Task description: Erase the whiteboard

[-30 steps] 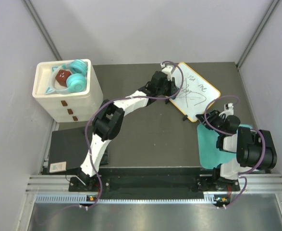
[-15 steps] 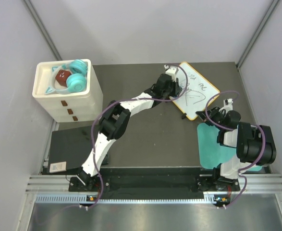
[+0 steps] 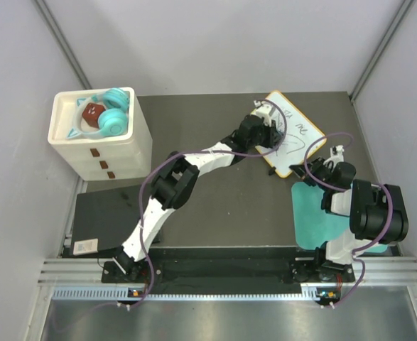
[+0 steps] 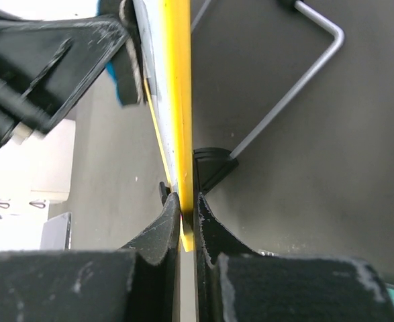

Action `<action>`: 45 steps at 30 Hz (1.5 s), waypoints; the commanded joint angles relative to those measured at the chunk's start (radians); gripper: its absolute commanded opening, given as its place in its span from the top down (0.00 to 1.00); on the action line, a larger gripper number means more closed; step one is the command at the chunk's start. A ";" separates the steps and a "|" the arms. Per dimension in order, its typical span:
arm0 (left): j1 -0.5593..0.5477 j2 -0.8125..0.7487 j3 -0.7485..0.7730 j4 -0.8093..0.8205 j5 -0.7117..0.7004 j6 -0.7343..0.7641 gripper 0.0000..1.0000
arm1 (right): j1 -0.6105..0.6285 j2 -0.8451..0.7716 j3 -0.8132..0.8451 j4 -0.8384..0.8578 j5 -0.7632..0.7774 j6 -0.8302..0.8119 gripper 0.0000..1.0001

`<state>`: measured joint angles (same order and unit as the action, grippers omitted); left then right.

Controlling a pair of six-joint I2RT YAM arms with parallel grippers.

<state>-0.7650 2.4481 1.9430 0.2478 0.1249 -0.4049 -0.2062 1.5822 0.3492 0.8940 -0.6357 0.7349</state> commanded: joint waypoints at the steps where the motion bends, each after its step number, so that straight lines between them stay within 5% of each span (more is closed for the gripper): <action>1: -0.112 0.052 -0.021 -0.001 0.162 -0.003 1.00 | -0.009 0.015 0.033 -0.035 0.019 -0.019 1.00; 10: -0.155 0.037 -0.113 -0.018 0.075 0.000 1.00 | -0.010 0.012 0.031 -0.035 0.024 -0.019 1.00; 18: -0.024 -0.021 -0.216 0.041 0.045 -0.087 1.00 | -0.009 0.016 0.028 -0.017 0.010 -0.017 1.00; 32: 0.042 0.026 -0.081 0.008 -0.246 -0.014 1.00 | -0.009 0.018 0.034 -0.033 0.018 -0.020 1.00; 36: 0.070 0.061 0.002 -0.038 -0.192 -0.046 1.00 | -0.009 0.021 0.040 -0.046 0.016 -0.023 1.00; 45: 0.124 0.029 -0.070 0.007 -0.216 -0.156 1.00 | -0.009 0.022 0.047 -0.055 0.008 -0.025 1.00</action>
<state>-0.6804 2.4626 1.9018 0.2832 -0.0685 -0.4976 -0.2123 1.5929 0.3714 0.8631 -0.6495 0.7261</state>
